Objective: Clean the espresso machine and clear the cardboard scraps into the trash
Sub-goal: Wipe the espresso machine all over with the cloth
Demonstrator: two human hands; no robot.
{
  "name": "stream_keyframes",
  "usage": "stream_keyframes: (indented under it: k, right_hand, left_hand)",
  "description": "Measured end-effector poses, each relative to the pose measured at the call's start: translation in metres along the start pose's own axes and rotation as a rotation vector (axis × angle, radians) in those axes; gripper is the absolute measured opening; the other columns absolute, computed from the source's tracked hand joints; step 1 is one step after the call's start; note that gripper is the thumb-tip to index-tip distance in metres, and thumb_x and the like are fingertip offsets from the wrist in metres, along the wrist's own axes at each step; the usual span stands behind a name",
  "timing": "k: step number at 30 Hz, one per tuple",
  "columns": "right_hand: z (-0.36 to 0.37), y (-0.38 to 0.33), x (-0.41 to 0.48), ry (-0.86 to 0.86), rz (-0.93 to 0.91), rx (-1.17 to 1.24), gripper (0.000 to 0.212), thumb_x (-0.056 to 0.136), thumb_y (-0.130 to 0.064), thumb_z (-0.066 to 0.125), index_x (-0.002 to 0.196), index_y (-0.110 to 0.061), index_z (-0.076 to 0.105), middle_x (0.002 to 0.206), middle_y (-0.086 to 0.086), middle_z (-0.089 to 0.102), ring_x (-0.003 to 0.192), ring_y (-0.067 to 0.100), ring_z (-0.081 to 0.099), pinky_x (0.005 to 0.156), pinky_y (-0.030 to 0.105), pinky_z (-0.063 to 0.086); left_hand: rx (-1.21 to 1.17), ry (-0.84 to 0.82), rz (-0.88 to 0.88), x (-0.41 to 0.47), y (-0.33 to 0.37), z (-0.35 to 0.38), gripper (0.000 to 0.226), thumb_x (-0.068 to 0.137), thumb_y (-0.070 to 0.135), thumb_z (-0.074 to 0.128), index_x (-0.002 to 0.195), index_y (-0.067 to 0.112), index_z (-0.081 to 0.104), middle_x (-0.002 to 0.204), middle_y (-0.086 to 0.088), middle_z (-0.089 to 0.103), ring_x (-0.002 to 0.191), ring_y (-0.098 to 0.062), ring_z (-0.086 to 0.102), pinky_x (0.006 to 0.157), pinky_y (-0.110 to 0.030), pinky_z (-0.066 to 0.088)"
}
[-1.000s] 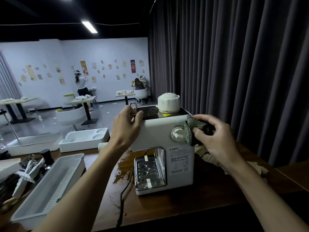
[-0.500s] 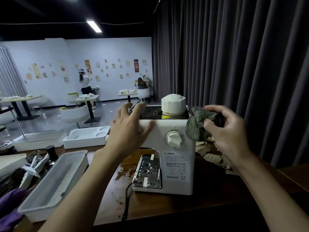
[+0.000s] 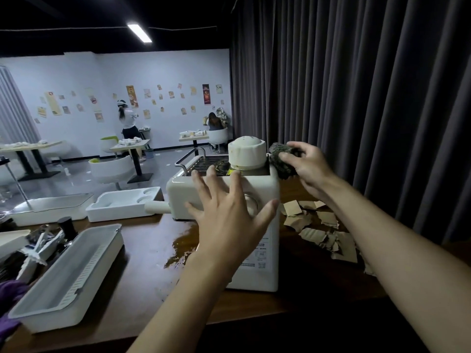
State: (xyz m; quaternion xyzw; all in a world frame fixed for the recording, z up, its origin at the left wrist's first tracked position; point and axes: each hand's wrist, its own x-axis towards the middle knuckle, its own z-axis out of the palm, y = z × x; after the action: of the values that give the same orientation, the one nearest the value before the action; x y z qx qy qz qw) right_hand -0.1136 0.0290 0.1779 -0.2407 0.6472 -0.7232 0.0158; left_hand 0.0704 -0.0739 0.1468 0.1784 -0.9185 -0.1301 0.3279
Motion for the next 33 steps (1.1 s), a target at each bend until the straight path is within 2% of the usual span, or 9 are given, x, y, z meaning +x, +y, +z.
stream_keyframes:
  k: [6,14,19,21,23,24,27,30,33]
  right_hand:
    - [0.005,0.003,0.002,-0.238,0.161,0.219,0.029,0.09,-0.024,0.063,0.118,-0.03,0.06,0.123,0.01,0.063,0.115,0.03,0.06,0.099,0.052,0.048]
    - [0.005,0.011,-0.005,-0.247,0.067,0.202,0.05,0.058,-0.047,0.082,0.106,-0.04,0.068,0.125,0.006,0.064,0.119,0.027,0.058,0.1,0.053,0.048]
    - [0.002,0.016,-0.02,-0.135,-0.046,0.133,0.062,0.068,-0.046,0.081,0.123,-0.026,0.064,0.124,0.005,0.065,0.115,0.02,0.062,0.098,0.046,0.051]
    - [0.003,0.018,-0.03,-0.024,-0.101,0.066,0.052,0.074,-0.043,0.081,0.12,-0.025,0.065,0.122,0.005,0.066,0.113,0.019,0.063,0.095,0.044,0.054]
    - [0.007,0.021,-0.041,0.12,-0.165,0.027,0.038,0.081,-0.032,0.077,0.116,-0.019,0.066,0.112,0.004,0.069,0.104,0.016,0.066,0.088,0.042,0.057]
    - [0.01,0.022,-0.046,0.172,-0.199,0.007,0.036,0.083,-0.029,0.076,0.115,-0.016,0.066,0.108,0.004,0.069,0.102,0.016,0.066,0.086,0.041,0.058]
    - [0.016,0.023,-0.053,0.263,-0.248,-0.07,0.042,0.081,-0.037,0.074,0.117,-0.017,0.064,0.108,0.002,0.069,0.103,0.015,0.065,0.089,0.043,0.056]
    - [0.021,0.021,-0.054,0.308,-0.254,-0.1,0.044,0.081,-0.038,0.074,0.116,-0.013,0.065,0.107,0.002,0.07,0.102,0.017,0.065,0.09,0.045,0.055]
    - [0.025,0.019,-0.061,0.358,-0.294,-0.152,0.049,0.08,-0.042,0.073,0.116,-0.01,0.066,0.107,0.004,0.07,0.103,0.018,0.065,0.089,0.045,0.055]
  left_hand:
    - [-0.034,0.104,-0.037,0.005,0.007,0.017,0.089,0.07,0.08,0.059,0.128,0.019,0.032,0.159,-0.013,0.012,0.15,-0.04,-0.011,0.102,-0.082,0.019]
    - [-0.107,0.203,-0.018,0.008,0.0,0.02,0.085,0.062,0.08,0.055,0.116,0.017,0.039,0.153,-0.013,0.027,0.151,-0.039,-0.003,0.098,-0.085,0.018]
    - [-0.263,0.162,0.128,0.013,-0.034,0.006,0.08,0.06,0.075,0.064,0.116,0.02,0.045,0.15,-0.006,0.033,0.152,-0.028,0.005,0.109,-0.07,0.025]
    - [-0.333,0.086,0.19,0.02,-0.055,-0.005,0.082,0.061,0.072,0.068,0.122,0.022,0.045,0.153,-0.001,0.028,0.149,-0.013,0.014,0.115,-0.05,0.032]
    - [-0.347,-0.007,0.226,0.023,-0.068,-0.018,0.081,0.062,0.072,0.068,0.127,0.03,0.043,0.156,0.004,0.02,0.136,0.002,0.023,0.106,-0.027,0.034]
    - [-0.311,-0.019,0.245,0.021,-0.07,-0.022,0.078,0.064,0.072,0.067,0.127,0.034,0.044,0.155,0.005,0.018,0.13,0.001,0.028,0.102,-0.025,0.034]
    - [-0.198,0.054,0.204,0.005,-0.062,-0.022,0.067,0.07,0.071,0.062,0.129,0.043,0.049,0.143,0.003,0.024,0.116,-0.022,0.049,0.101,-0.041,0.046]
    - [-0.318,0.025,0.075,-0.006,-0.054,-0.015,0.06,0.079,0.061,0.068,0.133,0.049,0.046,0.129,0.003,0.03,0.097,-0.019,0.06,0.097,-0.037,0.05]
    - [-0.496,0.021,0.07,0.002,-0.063,-0.013,0.059,0.076,0.056,0.073,0.129,0.054,0.049,0.128,0.004,0.045,0.103,-0.017,0.062,0.095,-0.036,0.054]
